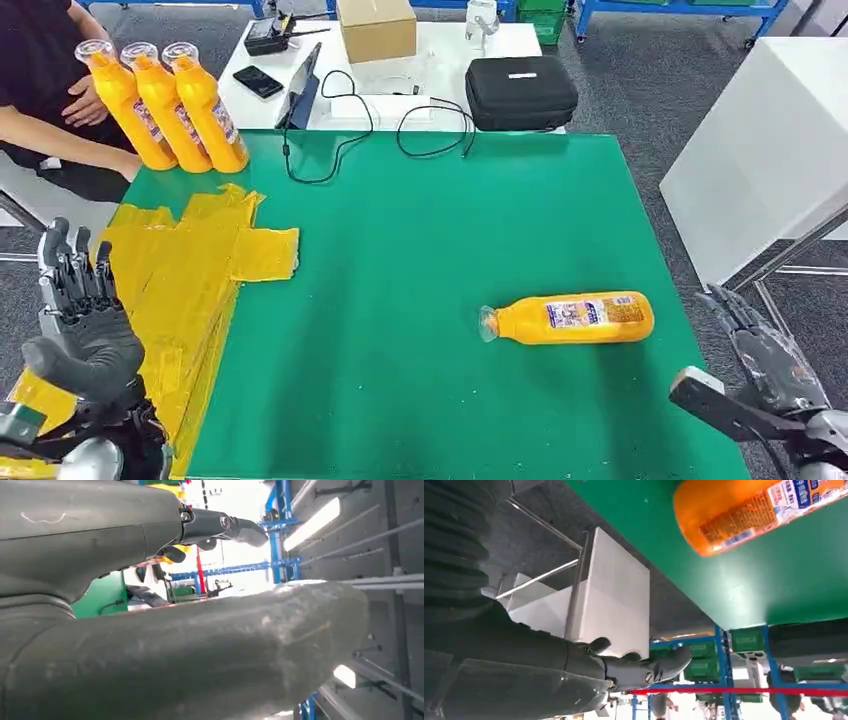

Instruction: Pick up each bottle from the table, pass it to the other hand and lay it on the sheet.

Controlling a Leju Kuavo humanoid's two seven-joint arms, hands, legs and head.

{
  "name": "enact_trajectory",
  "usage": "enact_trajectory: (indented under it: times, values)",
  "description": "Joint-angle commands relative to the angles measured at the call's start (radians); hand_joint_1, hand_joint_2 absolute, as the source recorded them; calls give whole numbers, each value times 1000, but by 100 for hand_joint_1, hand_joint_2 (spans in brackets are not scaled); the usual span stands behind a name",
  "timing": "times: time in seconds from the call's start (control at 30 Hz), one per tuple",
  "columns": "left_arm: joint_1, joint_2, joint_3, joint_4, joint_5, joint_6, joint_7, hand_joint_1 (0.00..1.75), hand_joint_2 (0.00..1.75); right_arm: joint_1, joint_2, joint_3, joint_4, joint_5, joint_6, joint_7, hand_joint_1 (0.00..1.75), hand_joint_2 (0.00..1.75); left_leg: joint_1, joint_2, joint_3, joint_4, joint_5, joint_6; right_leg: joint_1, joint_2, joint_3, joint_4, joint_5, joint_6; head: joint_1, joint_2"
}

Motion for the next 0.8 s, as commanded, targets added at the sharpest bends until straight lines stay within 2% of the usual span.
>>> enact_trajectory:
  times: [0.03,0.07,0.23,0.3,0.43,0.5,0.67,0.8]
  values:
    - [-51,24,19,86,10,-23,8,0,0,-352,-1,358,379,6,-32,28,0,175,1,8,4,-2,0,-2,1,6,2,-3,2,0,-1,0]
    - [-51,24,18,87,10,-23,8,0,0,-362,1,368,390,6,-37,31,0,175,1,11,6,-3,0,-3,1,10,4,-4,3,-1,-1,0]
    - [-51,24,17,86,10,-24,8,0,0,-354,-6,372,380,1,-45,30,0,175,1,5,5,-2,0,-3,1,2,4,-2,1,0,0,0]
    - [-53,23,15,90,10,-27,8,0,0,-407,13,417,431,2,-50,34,0,175,1,0,3,-1,1,-3,1,0,2,-1,0,0,-1,0]
    - [-55,23,14,93,11,-31,8,0,0,-499,58,509,521,11,-58,35,0,175,1,8,3,-2,0,-3,1,7,3,-2,2,0,-1,0]
    - [-53,23,14,89,11,-32,8,0,0,-519,64,534,550,11,-56,35,0,175,1,5,1,-1,1,-3,1,4,1,-1,1,0,0,0]
    - [-49,21,27,88,26,-35,8,0,0,-523,33,575,547,-16,-47,25,0,175,1,2,2,-1,1,-3,1,2,2,-1,1,0,0,0]
    - [-46,19,31,85,43,-42,5,0,0,-529,-26,621,531,-53,-16,41,0,175,0,1,0,-1,1,-2,0,1,1,0,0,0,0,0]
